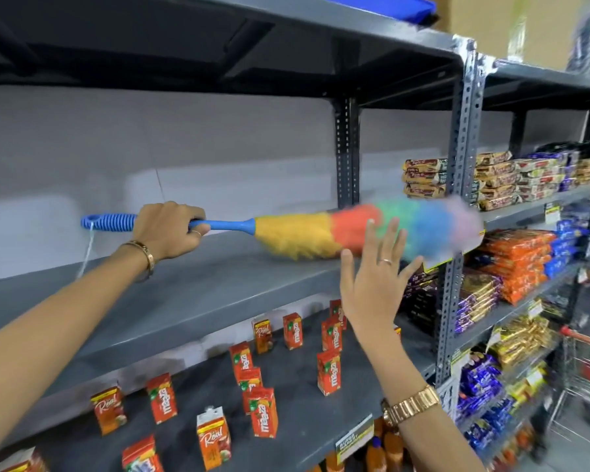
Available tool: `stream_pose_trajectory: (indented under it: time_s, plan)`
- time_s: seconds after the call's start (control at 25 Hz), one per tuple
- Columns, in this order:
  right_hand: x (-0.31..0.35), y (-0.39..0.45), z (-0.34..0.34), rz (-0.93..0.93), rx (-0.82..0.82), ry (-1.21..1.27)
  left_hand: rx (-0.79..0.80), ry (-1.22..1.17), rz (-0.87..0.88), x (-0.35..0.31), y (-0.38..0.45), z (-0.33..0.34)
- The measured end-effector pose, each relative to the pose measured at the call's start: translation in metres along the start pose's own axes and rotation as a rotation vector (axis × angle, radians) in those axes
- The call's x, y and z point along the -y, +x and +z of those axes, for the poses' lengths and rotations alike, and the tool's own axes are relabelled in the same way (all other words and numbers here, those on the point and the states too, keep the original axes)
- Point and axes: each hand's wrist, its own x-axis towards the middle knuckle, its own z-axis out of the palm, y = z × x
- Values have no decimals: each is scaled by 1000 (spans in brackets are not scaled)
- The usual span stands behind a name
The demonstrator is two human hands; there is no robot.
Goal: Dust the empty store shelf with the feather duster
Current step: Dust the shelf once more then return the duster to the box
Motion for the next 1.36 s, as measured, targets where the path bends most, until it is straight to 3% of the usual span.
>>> stream_pose_trajectory:
  time_s: [0.16, 0.36, 0.6, 0.76, 1.0, 1.36]
  plan:
    - [-37, 6, -18, 99, -60, 104, 58, 41, 321, -53, -3, -10]
    - [-95, -25, -21, 175, 90, -9, 271, 268, 760, -177, -16, 18]
    - [-183, -72, -38, 225, 244, -150, 479, 260, 1086, -318, -57, 94]
    - [-234, -109, -57, 263, 369, -220, 625, 169, 1149, -371, -98, 164]
    - [-311, -197, -82, 454, 414, -361, 854, 71, 1114, -431, -183, 283]
    - [-414, -356, -68, 723, 651, -419, 993, 125, 1323, -519, -320, 417]
